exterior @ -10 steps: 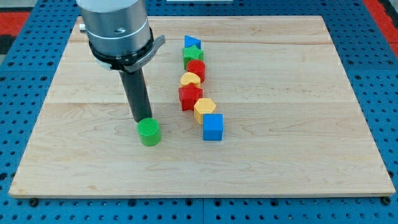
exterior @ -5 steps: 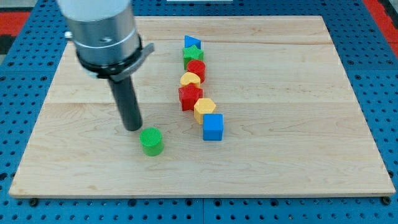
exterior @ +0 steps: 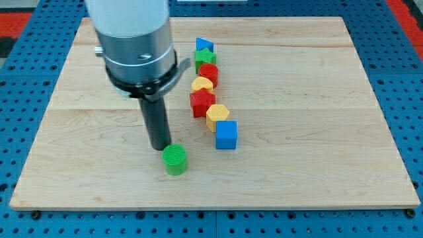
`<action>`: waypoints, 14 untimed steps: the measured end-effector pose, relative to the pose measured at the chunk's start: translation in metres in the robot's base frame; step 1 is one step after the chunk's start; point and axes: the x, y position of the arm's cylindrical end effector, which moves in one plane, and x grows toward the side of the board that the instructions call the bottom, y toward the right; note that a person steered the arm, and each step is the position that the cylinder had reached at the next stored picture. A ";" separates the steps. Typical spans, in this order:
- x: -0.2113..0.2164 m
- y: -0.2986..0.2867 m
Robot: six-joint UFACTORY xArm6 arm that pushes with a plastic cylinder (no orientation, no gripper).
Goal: Move the green circle below the blue cube
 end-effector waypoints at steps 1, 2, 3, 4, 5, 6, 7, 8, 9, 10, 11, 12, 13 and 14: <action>0.002 -0.037; 0.014 -0.050; 0.014 -0.025; 0.014 0.006; 0.014 0.009; 0.016 0.016; 0.025 0.015; 0.042 0.015; 0.043 0.036; 0.043 0.037; 0.047 0.034; 0.067 0.036; 0.071 0.056; 0.069 0.066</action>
